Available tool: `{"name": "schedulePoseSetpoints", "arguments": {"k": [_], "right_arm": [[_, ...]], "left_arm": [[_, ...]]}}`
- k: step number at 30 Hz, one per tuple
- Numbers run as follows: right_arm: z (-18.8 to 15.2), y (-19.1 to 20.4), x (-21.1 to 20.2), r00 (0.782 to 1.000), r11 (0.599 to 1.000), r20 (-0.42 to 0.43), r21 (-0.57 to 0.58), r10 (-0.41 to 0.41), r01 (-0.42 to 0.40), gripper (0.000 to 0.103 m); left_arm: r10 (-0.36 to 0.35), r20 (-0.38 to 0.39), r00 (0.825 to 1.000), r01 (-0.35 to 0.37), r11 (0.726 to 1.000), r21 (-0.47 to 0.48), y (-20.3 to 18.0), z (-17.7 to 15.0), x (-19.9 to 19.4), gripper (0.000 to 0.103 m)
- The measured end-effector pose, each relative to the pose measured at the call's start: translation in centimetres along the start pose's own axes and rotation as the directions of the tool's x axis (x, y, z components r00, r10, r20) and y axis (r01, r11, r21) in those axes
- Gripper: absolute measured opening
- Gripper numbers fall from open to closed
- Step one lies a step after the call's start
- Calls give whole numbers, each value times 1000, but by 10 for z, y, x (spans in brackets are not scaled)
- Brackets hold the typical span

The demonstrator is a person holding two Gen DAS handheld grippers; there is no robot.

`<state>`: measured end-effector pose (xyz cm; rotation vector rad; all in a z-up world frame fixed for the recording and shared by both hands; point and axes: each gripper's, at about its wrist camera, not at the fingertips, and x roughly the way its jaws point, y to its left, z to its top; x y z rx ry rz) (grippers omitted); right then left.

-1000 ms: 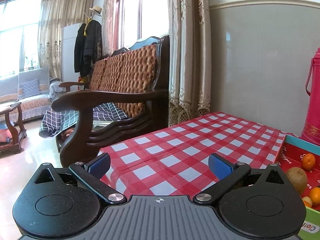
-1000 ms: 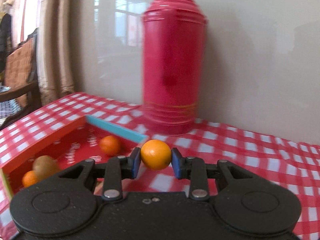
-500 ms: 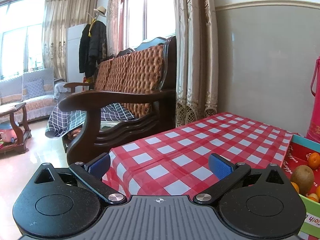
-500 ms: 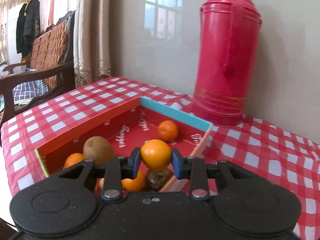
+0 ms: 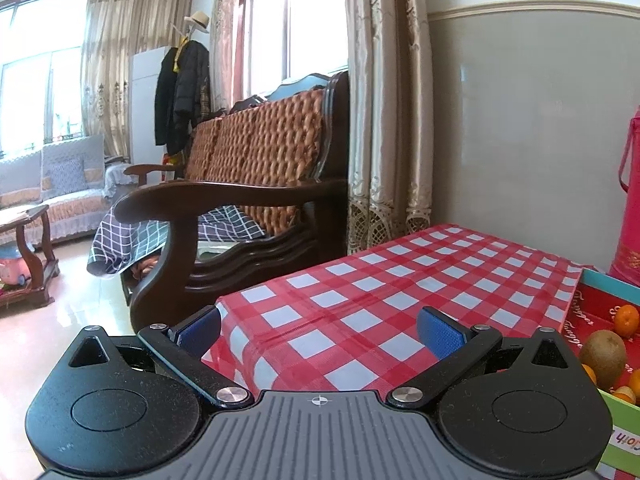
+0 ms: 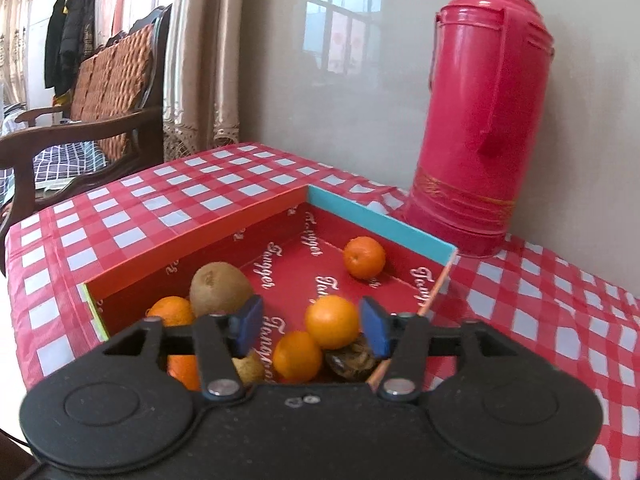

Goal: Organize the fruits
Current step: 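Withdraw the right tool from the box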

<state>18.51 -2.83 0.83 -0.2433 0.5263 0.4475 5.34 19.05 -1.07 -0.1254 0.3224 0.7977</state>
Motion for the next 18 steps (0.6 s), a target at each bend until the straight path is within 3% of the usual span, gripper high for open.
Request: {"name": "schedulePoseSetpoints", "arguments": {"k": [3, 9, 14, 18], "right_arm": [[-2, -4, -22, 999, 999, 31, 35, -22, 20, 71], [-18, -13, -91, 994, 984, 51, 157, -97, 88, 97], [-37, -17, -146, 988, 954, 37, 268, -147, 131, 97], [-42, -14, -185, 980, 926, 21, 331, -199, 181, 97]], "left_arm": [[-22, 6, 1000, 22, 999, 26, -7, 0, -3, 103], [-194, -2, 981, 192, 974, 118, -34, 14, -26, 103], [-334, 40, 942, 323, 932, 166, -43, 41, -82, 103], [-410, 24, 912, 397, 894, 211, -37, 60, -123, 103]]}}
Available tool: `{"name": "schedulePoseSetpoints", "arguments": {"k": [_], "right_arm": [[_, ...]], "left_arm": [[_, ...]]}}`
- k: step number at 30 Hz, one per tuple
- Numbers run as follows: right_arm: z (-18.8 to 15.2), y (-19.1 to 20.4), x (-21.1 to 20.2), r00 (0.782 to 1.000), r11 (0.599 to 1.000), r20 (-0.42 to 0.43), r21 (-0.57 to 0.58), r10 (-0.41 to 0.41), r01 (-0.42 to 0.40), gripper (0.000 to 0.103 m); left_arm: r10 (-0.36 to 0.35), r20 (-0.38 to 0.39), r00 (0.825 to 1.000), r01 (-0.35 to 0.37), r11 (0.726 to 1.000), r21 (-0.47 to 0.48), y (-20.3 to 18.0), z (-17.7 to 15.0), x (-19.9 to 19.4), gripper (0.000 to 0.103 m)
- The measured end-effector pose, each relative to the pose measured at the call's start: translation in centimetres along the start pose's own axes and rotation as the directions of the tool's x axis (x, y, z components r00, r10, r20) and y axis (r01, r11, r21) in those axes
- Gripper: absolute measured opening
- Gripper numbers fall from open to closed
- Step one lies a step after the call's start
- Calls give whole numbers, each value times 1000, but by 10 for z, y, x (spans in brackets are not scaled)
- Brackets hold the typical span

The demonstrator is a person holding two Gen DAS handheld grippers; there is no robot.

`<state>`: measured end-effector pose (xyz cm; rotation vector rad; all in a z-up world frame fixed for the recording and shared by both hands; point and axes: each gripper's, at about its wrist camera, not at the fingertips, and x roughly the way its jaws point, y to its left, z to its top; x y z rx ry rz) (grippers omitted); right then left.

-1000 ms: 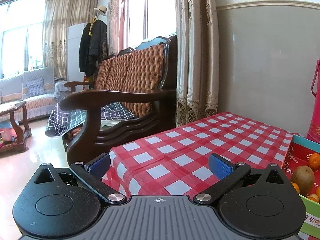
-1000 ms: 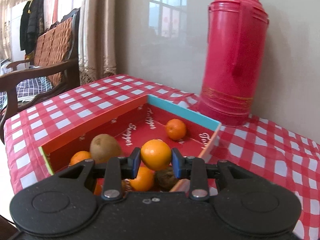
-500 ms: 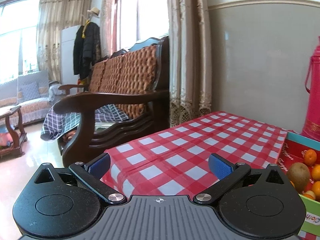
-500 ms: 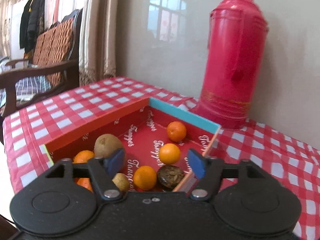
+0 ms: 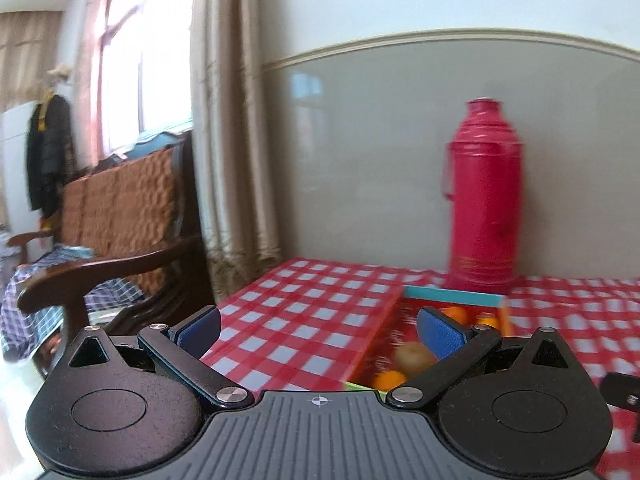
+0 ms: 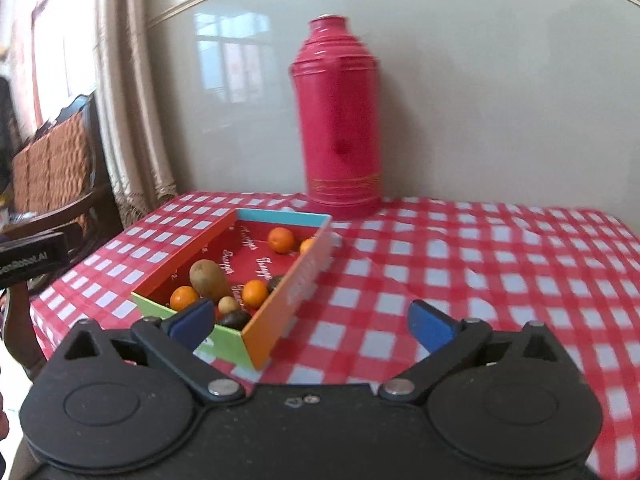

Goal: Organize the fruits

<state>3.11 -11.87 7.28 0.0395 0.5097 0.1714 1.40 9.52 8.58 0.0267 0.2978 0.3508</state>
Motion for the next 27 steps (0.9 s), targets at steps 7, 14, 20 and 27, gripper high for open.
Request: {"name": "schedulePoseSetpoints", "arguments": {"k": [7, 14, 20, 27], "right_arm": [[-1, 25, -59, 994, 994, 39, 8, -105, 105, 97], [-6, 39, -76, 990, 991, 48, 7, -134, 134, 97], [-6, 46, -71, 990, 991, 42, -13, -136, 137, 97], [-8, 48, -68, 990, 991, 29, -8, -136, 137, 97]], "left_arm": [[-74, -67, 995, 76, 997, 29, 9, 15, -62, 103], [-131, -135, 982, 130, 991, -15, 25, 12, -84, 103], [-133, -144, 981, 132, 991, -18, 25, 10, -78, 103], [-124, -144, 982, 124, 992, -10, 24, 3, -75, 103]]}}
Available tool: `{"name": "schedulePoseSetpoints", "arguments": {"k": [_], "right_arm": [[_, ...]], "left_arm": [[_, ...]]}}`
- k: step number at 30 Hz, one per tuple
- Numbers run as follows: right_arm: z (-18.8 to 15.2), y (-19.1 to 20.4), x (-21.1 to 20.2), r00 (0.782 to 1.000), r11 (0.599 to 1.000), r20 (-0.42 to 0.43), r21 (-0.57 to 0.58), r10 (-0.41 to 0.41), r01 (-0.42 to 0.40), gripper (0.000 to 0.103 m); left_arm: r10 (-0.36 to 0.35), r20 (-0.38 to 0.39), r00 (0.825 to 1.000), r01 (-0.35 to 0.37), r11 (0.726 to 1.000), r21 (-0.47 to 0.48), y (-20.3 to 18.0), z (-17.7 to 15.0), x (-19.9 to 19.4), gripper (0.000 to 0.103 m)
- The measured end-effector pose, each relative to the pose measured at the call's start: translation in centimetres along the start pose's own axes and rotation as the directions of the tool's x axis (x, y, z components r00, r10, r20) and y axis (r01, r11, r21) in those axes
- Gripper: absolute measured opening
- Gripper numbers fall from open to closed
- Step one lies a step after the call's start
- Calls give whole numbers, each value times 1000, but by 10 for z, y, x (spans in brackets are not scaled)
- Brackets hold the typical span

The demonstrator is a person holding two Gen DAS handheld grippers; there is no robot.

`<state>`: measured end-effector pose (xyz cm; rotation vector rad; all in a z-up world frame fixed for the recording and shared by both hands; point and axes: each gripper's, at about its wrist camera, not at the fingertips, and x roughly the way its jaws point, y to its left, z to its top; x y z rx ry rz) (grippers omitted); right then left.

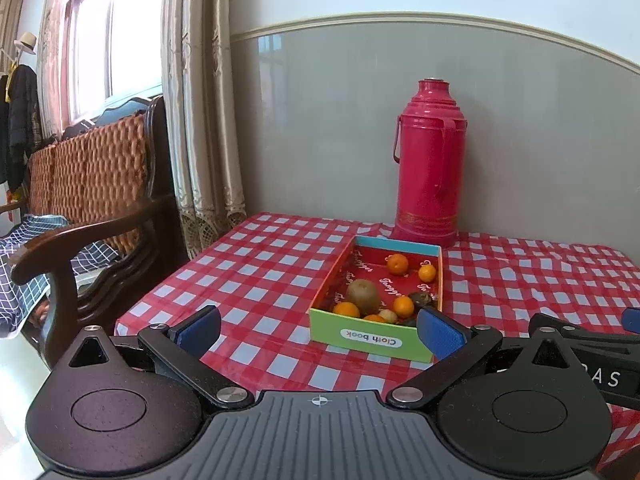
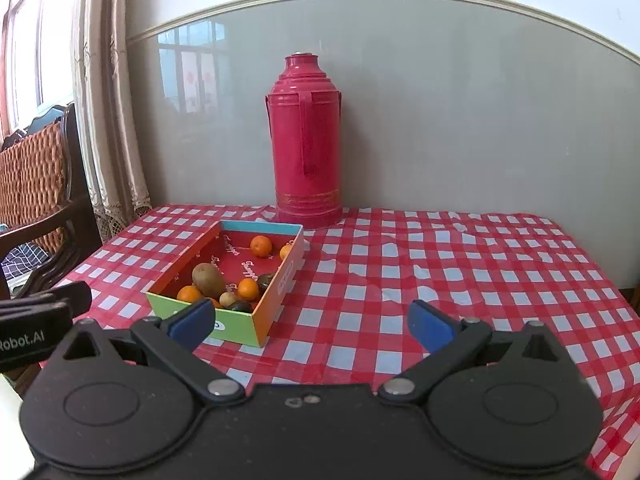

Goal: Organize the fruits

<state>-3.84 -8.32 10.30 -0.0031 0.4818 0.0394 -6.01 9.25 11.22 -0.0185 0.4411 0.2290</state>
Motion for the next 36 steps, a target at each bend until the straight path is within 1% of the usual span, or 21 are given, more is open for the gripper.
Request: {"name": "schedulePoseSetpoints", "arguments": {"k": [6, 18, 22, 25, 31, 36], "right_arm": [[-2, 2, 0, 1000, 1000, 1, -10, -10, 10, 97], [-3, 1, 4, 1000, 1000, -7, -16, -17, 17, 97], [-4, 2, 4, 1000, 1000, -6, -22, -20, 19, 97], [-4, 1, 4, 1000, 1000, -5, -16, -22, 21, 97], [-3, 0, 3, 999, 999, 7, -7, -35, 35, 97], [-1, -5, 1, 999, 999, 12, 13, -34, 34, 97]], "left_arm": [[12, 3, 1000, -12, 1000, 2, 0, -1, 1, 103], [-5, -12, 1000, 5, 1000, 2, -1, -3, 8, 103], [0, -6, 1000, 0, 1000, 8, -1, -4, 9, 103], [-7, -4, 1000, 7, 1000, 8, -2, -4, 8, 103], [7, 4, 1000, -8, 1000, 22, -4, -5, 7, 103], [16, -8, 1000, -16, 1000, 20, -2, -6, 11, 103]]}}
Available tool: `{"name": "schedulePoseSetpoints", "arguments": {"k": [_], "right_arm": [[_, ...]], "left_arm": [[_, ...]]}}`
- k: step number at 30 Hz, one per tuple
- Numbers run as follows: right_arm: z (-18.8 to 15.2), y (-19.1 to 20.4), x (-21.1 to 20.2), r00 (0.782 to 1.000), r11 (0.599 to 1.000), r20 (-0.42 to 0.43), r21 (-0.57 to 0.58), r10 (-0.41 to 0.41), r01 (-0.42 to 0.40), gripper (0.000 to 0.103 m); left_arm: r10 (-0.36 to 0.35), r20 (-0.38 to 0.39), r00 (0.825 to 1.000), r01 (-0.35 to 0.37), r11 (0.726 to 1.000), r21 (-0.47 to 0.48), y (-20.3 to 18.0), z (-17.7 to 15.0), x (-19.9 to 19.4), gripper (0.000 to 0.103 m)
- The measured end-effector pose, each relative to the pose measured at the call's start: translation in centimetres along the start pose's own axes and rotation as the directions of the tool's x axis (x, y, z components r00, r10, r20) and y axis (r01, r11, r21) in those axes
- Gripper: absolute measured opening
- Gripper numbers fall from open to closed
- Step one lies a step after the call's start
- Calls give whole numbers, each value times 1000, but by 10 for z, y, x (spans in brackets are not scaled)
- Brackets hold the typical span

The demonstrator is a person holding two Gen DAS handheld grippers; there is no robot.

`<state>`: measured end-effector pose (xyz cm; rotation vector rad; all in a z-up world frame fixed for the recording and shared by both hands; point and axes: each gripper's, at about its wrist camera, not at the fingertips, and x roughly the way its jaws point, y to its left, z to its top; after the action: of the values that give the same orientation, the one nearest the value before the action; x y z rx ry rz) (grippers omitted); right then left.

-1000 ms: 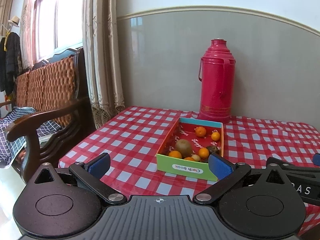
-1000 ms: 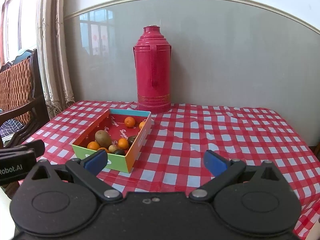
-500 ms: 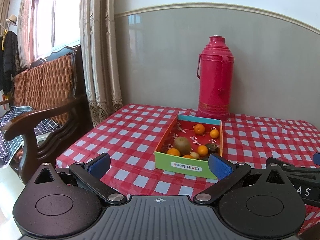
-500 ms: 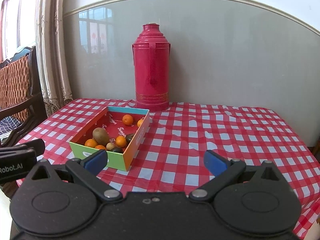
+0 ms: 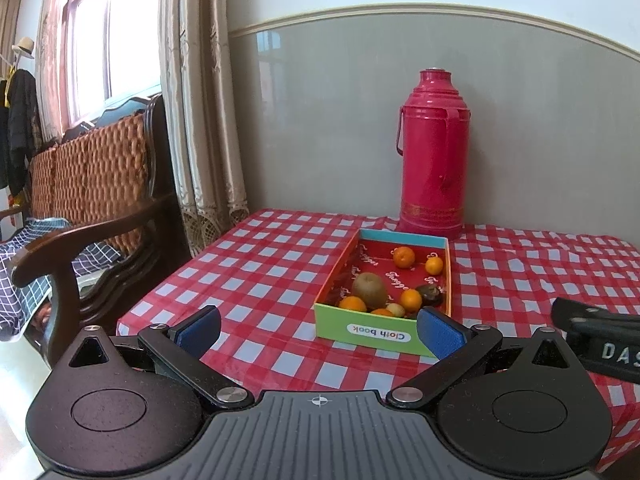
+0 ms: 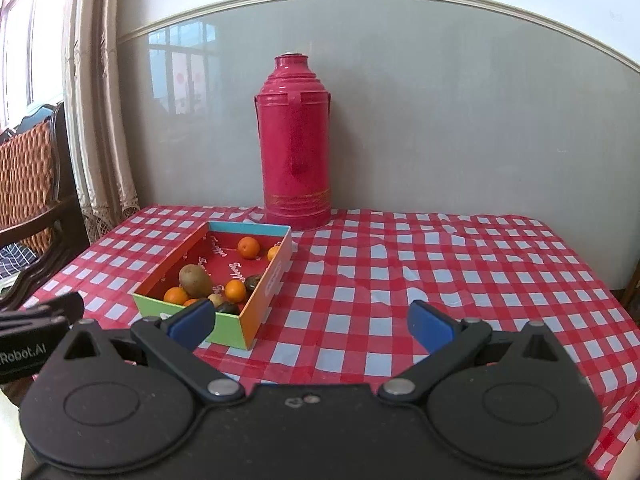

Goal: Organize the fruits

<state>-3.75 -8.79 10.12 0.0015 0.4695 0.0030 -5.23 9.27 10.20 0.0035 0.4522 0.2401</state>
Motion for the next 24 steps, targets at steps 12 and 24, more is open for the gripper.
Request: {"name": "schedulePoseSetpoints", "arguments": {"k": [12, 24], "right_arm": [[-1, 5, 1, 1000, 1000, -8, -14, 8, -8, 97], [-1, 7, 1, 1000, 1000, -12, -22, 14, -15, 97]], "left_arm": [[3, -3, 1000, -3, 1000, 5, -1, -1, 4, 103], [-4, -8, 1000, 4, 1000, 2, -1, -1, 6, 103]]}}
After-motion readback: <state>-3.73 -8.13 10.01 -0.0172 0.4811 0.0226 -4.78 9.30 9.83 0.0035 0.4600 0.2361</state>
